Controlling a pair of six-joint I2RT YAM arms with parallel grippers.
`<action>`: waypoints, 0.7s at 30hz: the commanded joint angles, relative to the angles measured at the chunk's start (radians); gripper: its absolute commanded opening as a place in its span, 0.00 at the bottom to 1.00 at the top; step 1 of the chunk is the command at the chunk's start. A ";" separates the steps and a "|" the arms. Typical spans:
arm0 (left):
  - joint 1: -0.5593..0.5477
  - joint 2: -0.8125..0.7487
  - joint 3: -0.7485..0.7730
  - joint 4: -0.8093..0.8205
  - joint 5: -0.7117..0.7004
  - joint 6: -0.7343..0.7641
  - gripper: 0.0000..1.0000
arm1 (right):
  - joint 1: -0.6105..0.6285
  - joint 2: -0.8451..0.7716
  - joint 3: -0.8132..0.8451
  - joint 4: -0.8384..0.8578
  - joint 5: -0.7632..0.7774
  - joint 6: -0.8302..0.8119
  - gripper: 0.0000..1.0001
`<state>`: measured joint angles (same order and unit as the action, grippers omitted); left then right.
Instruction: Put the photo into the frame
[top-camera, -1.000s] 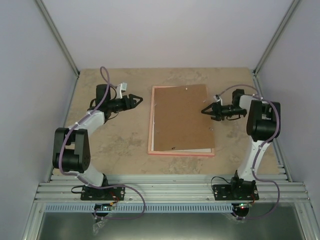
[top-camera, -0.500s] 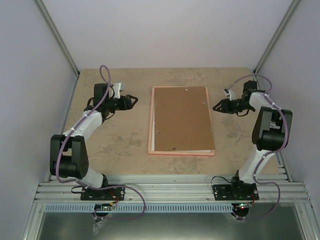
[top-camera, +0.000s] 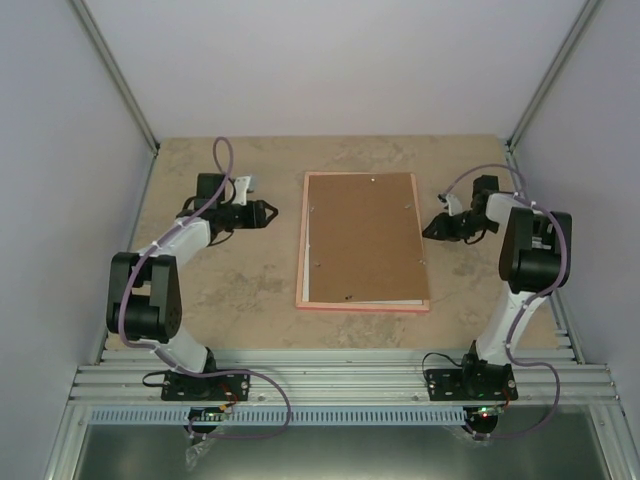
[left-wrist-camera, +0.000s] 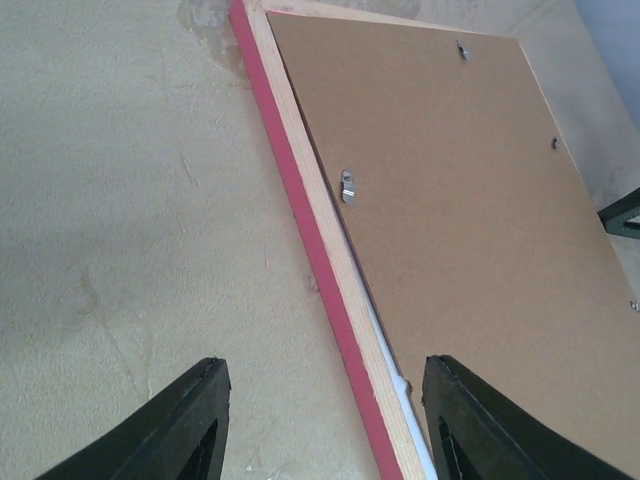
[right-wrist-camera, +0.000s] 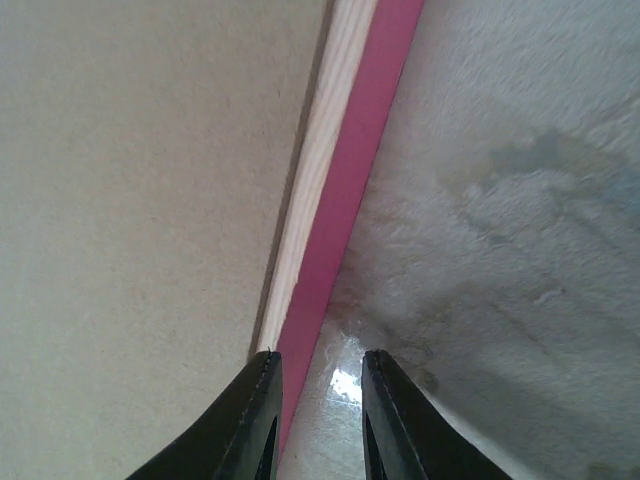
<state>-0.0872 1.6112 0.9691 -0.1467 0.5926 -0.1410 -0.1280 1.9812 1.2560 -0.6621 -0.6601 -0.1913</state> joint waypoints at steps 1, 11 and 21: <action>-0.013 0.035 0.008 0.002 0.010 0.027 0.55 | 0.015 0.019 -0.025 0.032 0.022 -0.024 0.25; -0.069 0.121 0.004 -0.002 0.015 0.017 0.52 | 0.039 0.001 -0.070 0.045 0.041 -0.046 0.28; -0.074 0.165 -0.028 0.024 0.019 -0.006 0.43 | 0.029 -0.114 -0.104 0.059 0.014 -0.057 0.27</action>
<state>-0.1562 1.7542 0.9611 -0.1440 0.5964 -0.1425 -0.1005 1.9343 1.1786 -0.6155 -0.6353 -0.2291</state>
